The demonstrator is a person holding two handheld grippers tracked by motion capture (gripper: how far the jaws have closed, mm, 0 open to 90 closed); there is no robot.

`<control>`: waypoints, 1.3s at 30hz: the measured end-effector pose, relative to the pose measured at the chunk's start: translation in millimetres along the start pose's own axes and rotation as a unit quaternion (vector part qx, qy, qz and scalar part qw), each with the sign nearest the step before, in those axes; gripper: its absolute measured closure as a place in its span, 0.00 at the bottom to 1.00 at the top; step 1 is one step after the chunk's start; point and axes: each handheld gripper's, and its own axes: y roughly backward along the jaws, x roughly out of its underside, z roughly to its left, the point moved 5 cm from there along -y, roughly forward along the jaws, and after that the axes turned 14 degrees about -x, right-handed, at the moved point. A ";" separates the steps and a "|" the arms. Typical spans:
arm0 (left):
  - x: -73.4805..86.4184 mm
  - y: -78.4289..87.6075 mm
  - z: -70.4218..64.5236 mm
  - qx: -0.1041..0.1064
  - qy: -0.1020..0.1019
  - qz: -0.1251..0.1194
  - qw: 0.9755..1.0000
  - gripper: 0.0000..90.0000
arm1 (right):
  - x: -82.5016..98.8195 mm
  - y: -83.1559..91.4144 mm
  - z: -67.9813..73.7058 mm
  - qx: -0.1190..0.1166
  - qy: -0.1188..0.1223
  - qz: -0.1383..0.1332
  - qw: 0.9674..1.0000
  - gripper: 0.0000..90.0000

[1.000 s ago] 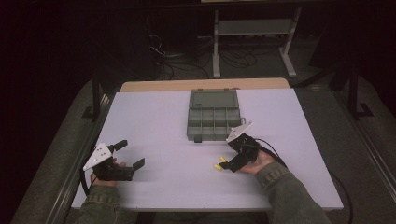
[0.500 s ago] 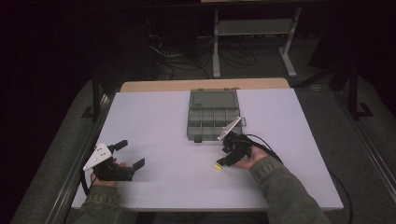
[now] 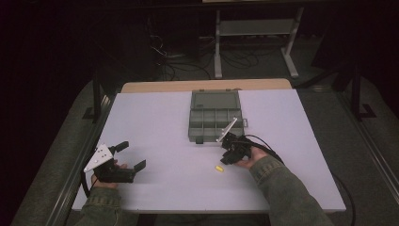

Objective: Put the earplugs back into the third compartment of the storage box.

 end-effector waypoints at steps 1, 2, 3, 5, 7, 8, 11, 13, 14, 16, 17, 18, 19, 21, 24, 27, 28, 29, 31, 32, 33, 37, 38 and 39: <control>0.0 0.0 -0.1 0.000 0.000 0.000 1.000 0.00 | 0.0 0.3 0.2 -0.006 -0.001 0.000 1.000 0.86; -0.1 0.1 -0.1 0.000 0.000 0.000 1.000 0.00 | 0.0 0.5 0.4 -0.004 0.000 0.000 1.000 0.87; -0.1 0.1 -0.1 0.000 0.000 0.000 1.000 0.00 | 0.0 0.7 0.5 -0.004 -0.003 -0.001 1.000 0.88; -0.1 0.0 -0.1 0.000 0.000 0.000 1.000 0.00 | 0.2 1.1 0.3 -0.005 -0.005 -0.002 1.000 0.89; -0.1 0.0 0.0 0.000 0.000 0.000 1.000 0.00 | 0.3 2.1 -0.6 -0.006 -0.007 -0.004 1.000 0.90; 0.0 0.0 -0.1 0.000 0.000 0.000 1.000 0.00 | 0.2 2.8 -1.0 -0.007 -0.006 -0.006 1.000 0.90; 0.1 -0.1 0.1 0.000 0.000 0.000 1.000 0.00 | -0.8 6.7 -0.6 -0.010 -0.008 -0.014 1.000 0.90; 0.0 -0.1 0.1 0.000 0.000 0.000 1.000 0.00 | -2.4 11.0 -0.2 -0.012 -0.009 -0.021 1.000 0.91; 0.0 -0.1 0.1 0.000 0.000 0.000 1.000 0.00 | -3.5 13.3 0.2 -0.013 -0.008 -0.025 1.000 0.91; 0.0 0.0 0.1 0.000 0.000 0.000 1.000 0.00 | -5.5 17.2 0.5 -0.013 -0.006 -0.029 0.999 0.91; 0.0 0.0 0.1 0.000 0.000 0.000 1.000 0.00 | -7.1 19.8 0.7 -0.013 -0.004 -0.032 0.999 0.91; 0.0 0.0 0.1 0.000 0.000 0.000 1.000 0.00 | -8.4 22.1 0.9 -0.012 -0.004 -0.034 0.999 0.91; -0.1 0.0 0.0 0.000 0.001 -0.001 1.000 0.00 | -9.7 24.3 1.0 -0.012 -0.003 -0.037 0.999 0.91; -0.1 0.0 0.1 0.000 0.002 -0.001 1.000 0.00 | -12.1 28.6 1.2 -0.013 -0.003 -0.044 0.999 0.91; 0.1 -0.1 0.1 0.000 0.001 0.000 1.000 0.00 | -14.9 33.6 0.9 -0.011 0.000 -0.048 0.999 0.91; 0.1 -0.1 0.2 0.000 0.001 0.000 1.000 0.00 | -17.9 37.8 0.9 -0.010 0.002 -0.051 0.999 0.91; 0.1 -0.1 0.3 0.000 0.001 -0.001 1.000 0.00 | -19.1 39.4 0.9 -0.010 0.003 -0.053 0.999 0.91; 0.0 -0.1 0.3 0.000 0.001 -0.001 1.000 0.00 | -20.4 41.0 0.8 -0.010 0.004 -0.055 0.998 0.91; 0.1 -0.1 0.0 0.001 0.001 0.000 1.000 0.00 | -23.0 44.4 0.9 -0.008 0.005 -0.057 0.998 0.91; 0.1 -0.1 -0.1 0.001 0.001 0.000 1.000 0.00 | -24.3 46.3 0.7 -0.007 0.007 -0.058 0.998 0.91; 0.1 -0.1 -0.1 0.001 0.001 0.000 1.000 0.00 | -25.6 47.8 0.5 -0.006 0.009 -0.060 0.998 0.91; 0.2 -0.1 -0.2 0.002 0.001 0.000 1.000 0.00 | -30.4 52.2 -0.7 -0.004 0.009 -0.064 0.998 0.91; 0.1 -0.1 -0.2 0.002 0.001 0.000 1.000 0.00 | -31.4 52.8 -1.4 -0.004 0.009 -0.064 0.998 0.91; 0.1 -0.1 -0.3 0.002 0.001 0.000 1.000 0.00 | -32.5 53.3 -2.4 -0.003 0.012 -0.063 0.998 0.91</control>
